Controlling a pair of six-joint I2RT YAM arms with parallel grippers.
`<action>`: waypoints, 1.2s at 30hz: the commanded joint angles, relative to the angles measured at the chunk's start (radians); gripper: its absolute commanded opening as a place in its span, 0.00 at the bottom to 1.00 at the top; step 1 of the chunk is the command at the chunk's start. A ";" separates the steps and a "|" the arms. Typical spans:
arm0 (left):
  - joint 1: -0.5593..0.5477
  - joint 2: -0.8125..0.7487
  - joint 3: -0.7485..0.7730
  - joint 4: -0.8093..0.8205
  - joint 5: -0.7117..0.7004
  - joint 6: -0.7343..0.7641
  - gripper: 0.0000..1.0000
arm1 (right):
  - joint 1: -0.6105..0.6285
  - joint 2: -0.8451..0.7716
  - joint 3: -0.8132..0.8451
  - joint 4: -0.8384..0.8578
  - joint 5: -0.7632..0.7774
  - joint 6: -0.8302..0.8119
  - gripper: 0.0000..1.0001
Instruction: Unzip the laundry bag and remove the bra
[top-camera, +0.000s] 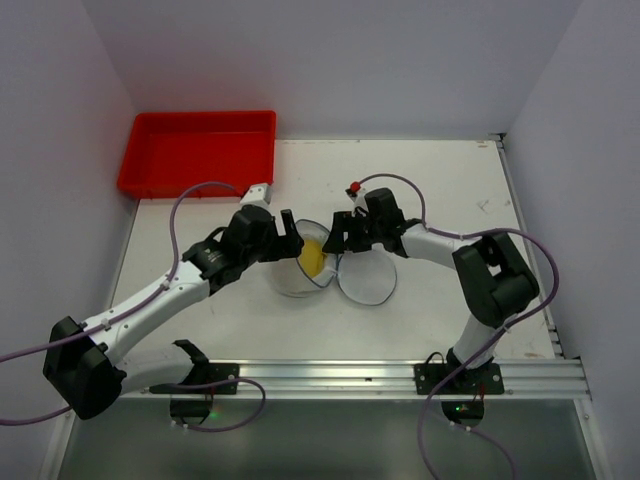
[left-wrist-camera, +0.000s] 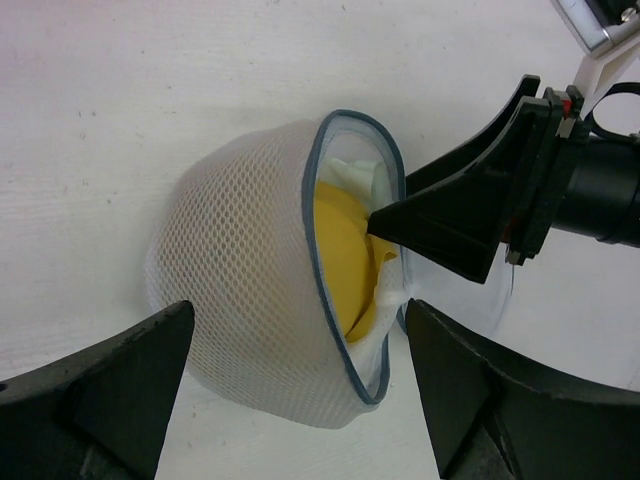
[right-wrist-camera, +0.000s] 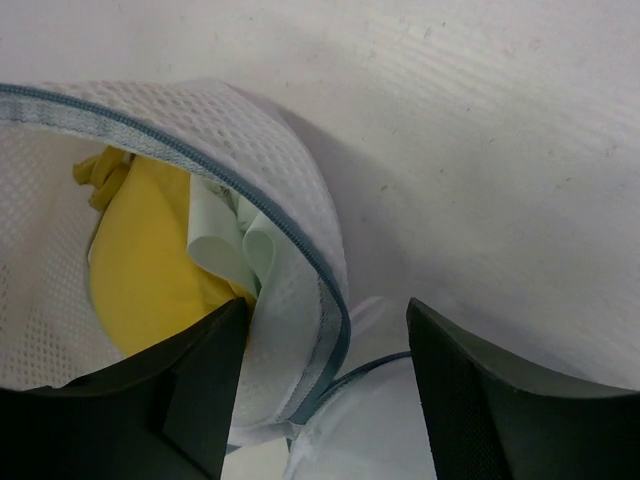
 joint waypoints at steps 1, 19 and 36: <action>0.018 -0.027 0.004 0.032 0.004 0.011 0.90 | -0.005 0.004 0.025 -0.001 -0.104 -0.034 0.65; -0.028 0.063 0.152 0.030 0.119 0.057 0.89 | 0.020 -0.257 -0.014 -0.110 -0.080 -0.002 0.00; -0.073 0.217 0.055 0.119 0.121 -0.022 0.78 | 0.095 -0.309 -0.012 -0.130 0.092 0.105 0.00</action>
